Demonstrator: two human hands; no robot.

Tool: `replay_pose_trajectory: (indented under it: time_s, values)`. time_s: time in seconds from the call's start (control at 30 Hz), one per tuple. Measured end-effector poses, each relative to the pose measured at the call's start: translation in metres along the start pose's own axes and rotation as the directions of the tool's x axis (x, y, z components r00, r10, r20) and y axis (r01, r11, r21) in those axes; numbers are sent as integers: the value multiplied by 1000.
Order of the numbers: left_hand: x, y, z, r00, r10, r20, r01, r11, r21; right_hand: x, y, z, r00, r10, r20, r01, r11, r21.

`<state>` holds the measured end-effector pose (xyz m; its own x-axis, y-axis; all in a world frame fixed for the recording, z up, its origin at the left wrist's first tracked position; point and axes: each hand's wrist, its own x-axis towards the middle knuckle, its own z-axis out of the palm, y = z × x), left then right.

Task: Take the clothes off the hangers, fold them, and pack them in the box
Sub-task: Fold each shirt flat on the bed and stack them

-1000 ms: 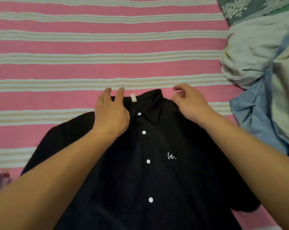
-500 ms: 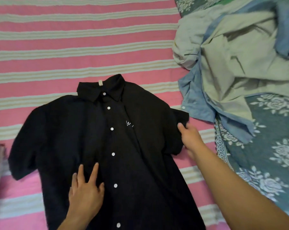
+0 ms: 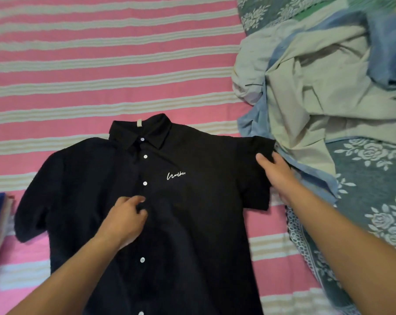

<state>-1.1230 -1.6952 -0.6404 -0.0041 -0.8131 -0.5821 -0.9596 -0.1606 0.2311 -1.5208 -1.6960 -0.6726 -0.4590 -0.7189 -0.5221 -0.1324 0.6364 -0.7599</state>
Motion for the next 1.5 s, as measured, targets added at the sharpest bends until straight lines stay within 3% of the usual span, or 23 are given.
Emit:
replay_pose_trajectory:
  time_s: [0.1,0.2,0.3,0.4,0.47,0.6,0.7,0.8,0.87,1.0,1.1,1.13,1.23,1.3,1.4,1.5]
  values:
    - [-9,-2,10,1000,-2,29,3,998,-58,-17,26,6,976,58,-209,-78,993,-89]
    - [-54,-34,34,973,-199,-117,187,976,-112,-65,61,19,939,145,-311,-207,962,-176]
    - [-122,-92,70,832,-531,-161,471,830,-300,-145,101,29,976,43,-212,-91,971,-221]
    - [-180,-160,104,727,-686,38,649,668,-364,-228,154,38,999,53,-12,-53,900,-433]
    - [-194,-192,120,710,-698,97,674,632,-383,-264,181,44,989,125,74,-68,849,-525]
    - [-194,-223,125,787,-615,60,536,632,-560,-286,183,44,967,249,48,-214,902,-376]
    - [-203,-247,114,694,-719,25,502,459,-733,-303,172,26,967,233,-101,-253,919,-301]
    - [-220,-268,103,659,-751,34,503,406,-763,-316,172,20,954,271,-129,-297,908,-296]
    - [-231,-272,100,701,-713,22,494,462,-737,-322,177,25,934,332,-132,-357,881,-311]
    - [-249,-288,103,883,-469,-1,361,681,-637,-327,180,35,895,368,-253,-438,835,-335]
    - [-249,-304,103,922,-381,67,349,745,-568,-328,171,50,896,353,-268,-420,870,-260]
    - [-248,-309,105,917,-383,112,374,726,-577,-329,166,56,895,379,-234,-431,869,-242]
    - [-244,-310,103,875,-364,320,474,510,-717,-331,171,60,877,447,-175,-480,807,-343]
    - [-242,-309,101,886,-304,349,459,483,-746,-328,169,53,856,476,-202,-515,743,-427]
    - [-244,-313,98,878,-364,311,454,425,-783,-325,161,42,838,416,-354,-543,698,-467]
    - [-252,-318,103,813,-474,337,528,358,-771,-332,145,62,828,263,-495,-531,651,-543]
